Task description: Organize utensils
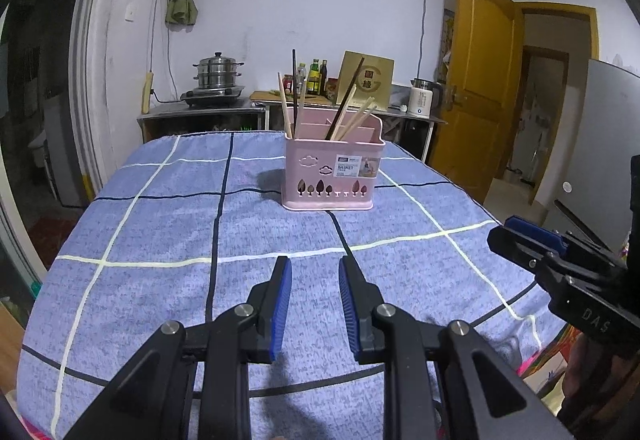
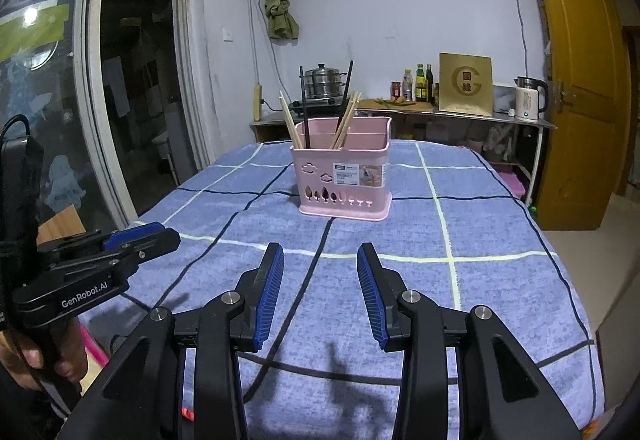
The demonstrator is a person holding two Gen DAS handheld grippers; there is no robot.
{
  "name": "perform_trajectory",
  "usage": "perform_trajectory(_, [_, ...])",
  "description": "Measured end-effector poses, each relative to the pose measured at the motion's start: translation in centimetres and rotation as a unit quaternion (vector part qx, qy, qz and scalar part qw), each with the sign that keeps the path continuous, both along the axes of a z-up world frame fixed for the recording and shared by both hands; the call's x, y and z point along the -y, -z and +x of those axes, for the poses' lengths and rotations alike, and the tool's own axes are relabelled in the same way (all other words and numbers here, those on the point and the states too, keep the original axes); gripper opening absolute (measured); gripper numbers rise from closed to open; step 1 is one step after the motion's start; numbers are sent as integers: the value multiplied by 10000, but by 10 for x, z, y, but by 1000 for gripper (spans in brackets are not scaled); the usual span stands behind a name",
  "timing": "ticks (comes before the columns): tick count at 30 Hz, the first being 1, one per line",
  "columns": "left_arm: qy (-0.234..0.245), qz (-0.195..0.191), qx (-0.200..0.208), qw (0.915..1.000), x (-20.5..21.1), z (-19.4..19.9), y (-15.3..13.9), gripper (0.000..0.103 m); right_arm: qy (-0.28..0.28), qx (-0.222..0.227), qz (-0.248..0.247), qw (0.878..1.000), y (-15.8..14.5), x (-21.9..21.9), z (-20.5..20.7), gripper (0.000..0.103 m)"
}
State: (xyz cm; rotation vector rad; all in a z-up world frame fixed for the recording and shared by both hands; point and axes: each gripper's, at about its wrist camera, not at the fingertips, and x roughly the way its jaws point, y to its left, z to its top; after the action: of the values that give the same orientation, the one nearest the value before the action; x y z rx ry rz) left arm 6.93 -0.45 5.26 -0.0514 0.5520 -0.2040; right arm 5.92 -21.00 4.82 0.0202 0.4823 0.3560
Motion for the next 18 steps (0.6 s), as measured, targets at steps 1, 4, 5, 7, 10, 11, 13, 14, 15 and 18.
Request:
perform_trajectory(1, [11, -3, -6, 10000, 1, 0, 0, 24, 0, 2, -3, 10000, 0, 0, 0, 39])
perform_trajectory(4, [21, -24, -39, 10000, 2, 1, 1, 24, 4, 8, -8, 10000, 0, 0, 1, 40])
perform_trajectory(5, [15, -24, -38, 10000, 2, 1, 1, 24, 2, 2, -3, 10000, 0, 1, 0, 39])
perform_trajectory(7, [-22, 11, -30, 10000, 3, 1, 1, 24, 1, -1, 0, 10000, 0, 1, 0, 39])
perform_trajectory(10, [-37, 7, -47, 10000, 2, 2, 2, 24, -5, -16, -1, 10000, 0, 0, 0, 40])
perform_trajectory(11, [-40, -7, -55, 10000, 2, 2, 3, 24, -9, -22, -2, 10000, 0, 0, 0, 40])
perform_trajectory(13, [-35, -23, -65, 10000, 1, 2, 4, 24, -11, -30, -11, 10000, 0, 0, 1, 39])
perform_trajectory(14, [-39, -27, -71, 10000, 0, 2, 4, 24, -11, -37, -12, 10000, 0, 0, 1, 39])
perform_trajectory(15, [-44, -25, -72, 10000, 0, 2, 4, 24, -12, -36, -7, 10000, 0, 0, 1, 40])
perform_trajectory(18, [-56, -2, -74, 10000, 1, 2, 5, 24, -11, -36, -17, 10000, 0, -1, 1, 39])
